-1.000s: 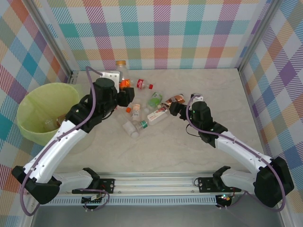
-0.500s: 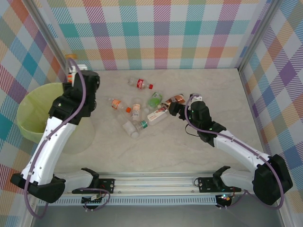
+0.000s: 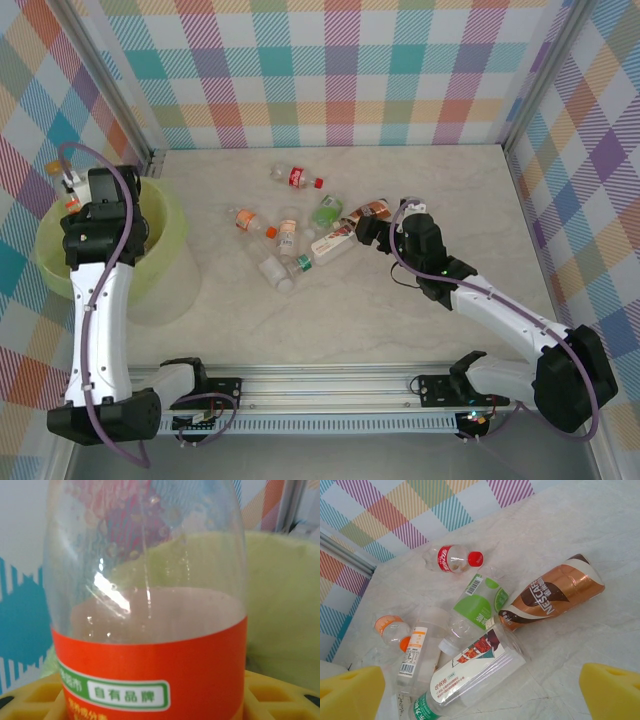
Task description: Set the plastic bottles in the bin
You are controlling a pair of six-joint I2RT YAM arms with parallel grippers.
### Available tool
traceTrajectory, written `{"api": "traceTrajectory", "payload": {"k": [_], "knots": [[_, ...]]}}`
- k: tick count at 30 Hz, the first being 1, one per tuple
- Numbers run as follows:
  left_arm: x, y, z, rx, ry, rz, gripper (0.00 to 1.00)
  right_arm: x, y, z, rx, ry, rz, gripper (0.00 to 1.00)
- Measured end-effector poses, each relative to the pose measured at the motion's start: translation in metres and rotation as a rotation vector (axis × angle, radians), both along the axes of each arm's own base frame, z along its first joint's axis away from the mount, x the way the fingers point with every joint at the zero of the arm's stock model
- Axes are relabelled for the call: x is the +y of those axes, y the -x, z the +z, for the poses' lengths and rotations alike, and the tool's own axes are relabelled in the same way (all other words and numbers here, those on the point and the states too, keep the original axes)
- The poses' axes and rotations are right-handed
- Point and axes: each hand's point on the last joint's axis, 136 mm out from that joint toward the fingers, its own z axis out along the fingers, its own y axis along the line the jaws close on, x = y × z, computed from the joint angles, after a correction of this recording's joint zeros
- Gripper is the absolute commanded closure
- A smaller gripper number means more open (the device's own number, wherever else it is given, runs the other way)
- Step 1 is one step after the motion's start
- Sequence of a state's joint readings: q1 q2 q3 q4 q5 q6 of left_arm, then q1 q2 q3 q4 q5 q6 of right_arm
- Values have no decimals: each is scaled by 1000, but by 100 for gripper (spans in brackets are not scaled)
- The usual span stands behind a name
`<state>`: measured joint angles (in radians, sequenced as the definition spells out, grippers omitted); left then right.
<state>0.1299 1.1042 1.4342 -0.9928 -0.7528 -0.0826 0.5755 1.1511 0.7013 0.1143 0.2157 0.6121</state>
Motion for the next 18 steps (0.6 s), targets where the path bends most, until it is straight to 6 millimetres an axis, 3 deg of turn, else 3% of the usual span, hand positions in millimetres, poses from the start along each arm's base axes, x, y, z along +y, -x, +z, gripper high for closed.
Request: {"api": "traceTrajectory", "payload": {"k": [3, 7, 9, 14, 18], "knots": [[10, 3, -24, 42, 51, 46, 46, 0, 0, 0, 2, 1, 0, 0], [14, 2, -41, 69, 96, 78, 20, 0, 1, 0, 0, 1, -1, 0], [13, 0, -44, 62, 110, 84, 12, -1, 1, 2, -4, -1, -1, 0], [11, -2, -45, 43, 135, 82, 1, -1, 1, 3, -5, -3, -1, 0], [6, -5, -48, 35, 164, 57, 0, -1, 1, 2, -5, -3, -1, 0]]}}
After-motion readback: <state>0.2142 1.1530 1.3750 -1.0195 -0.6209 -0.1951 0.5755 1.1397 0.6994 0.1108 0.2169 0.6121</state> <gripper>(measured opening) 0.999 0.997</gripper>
